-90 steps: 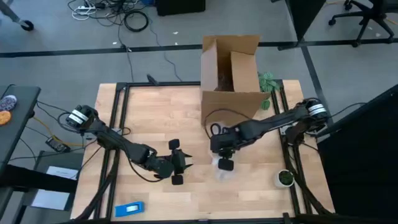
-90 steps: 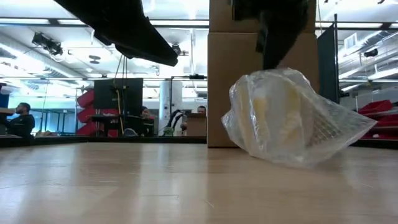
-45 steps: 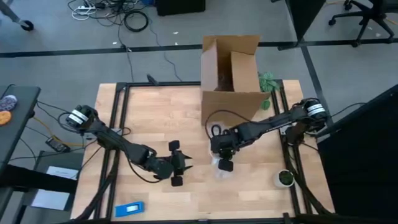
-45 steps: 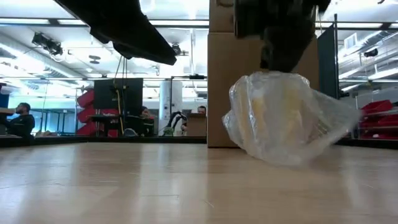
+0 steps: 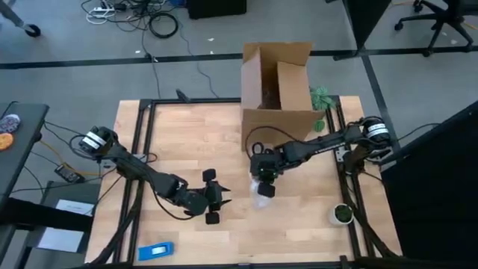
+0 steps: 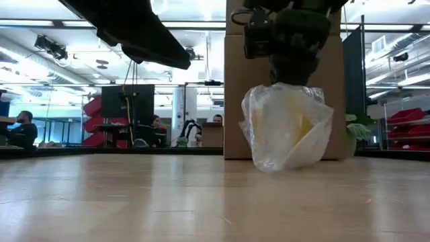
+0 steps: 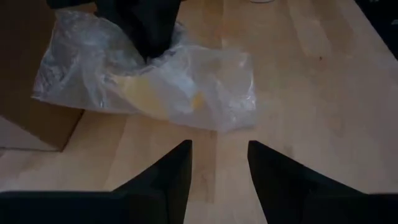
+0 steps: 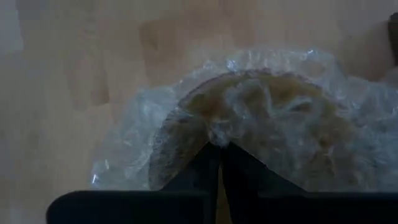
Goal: Wrap mug
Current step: Wrap the yellow mug with transparent bubble wrap
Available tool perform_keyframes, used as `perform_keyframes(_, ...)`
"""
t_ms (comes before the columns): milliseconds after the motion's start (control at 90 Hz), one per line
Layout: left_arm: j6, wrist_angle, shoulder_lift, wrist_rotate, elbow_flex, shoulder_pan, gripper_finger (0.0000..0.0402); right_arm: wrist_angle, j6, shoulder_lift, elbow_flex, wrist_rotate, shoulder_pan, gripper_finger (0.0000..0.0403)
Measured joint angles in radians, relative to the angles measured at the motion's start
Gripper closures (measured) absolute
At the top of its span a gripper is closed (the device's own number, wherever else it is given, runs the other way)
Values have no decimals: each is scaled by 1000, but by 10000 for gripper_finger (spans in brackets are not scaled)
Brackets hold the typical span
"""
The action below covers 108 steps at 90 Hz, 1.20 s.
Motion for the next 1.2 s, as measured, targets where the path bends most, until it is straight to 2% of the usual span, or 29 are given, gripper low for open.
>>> perform_keyframes(300,-1,-5,0,0,0,0,259,-107,-39,-40,111,41,17,403)
perform_keyframes(567,-1,2,0,0,0,0,259,-110,-19,-4,74,88,13,403)
perform_keyframes(711,-6,2,0,0,0,-2,259,-59,-16,53,25,65,9,403)
perform_keyframes(933,-6,1,0,0,0,-7,259,-35,-23,117,22,54,13,402)
perform_keyframes(1200,-8,2,0,0,0,-7,259,-61,-27,-14,29,93,52,402)
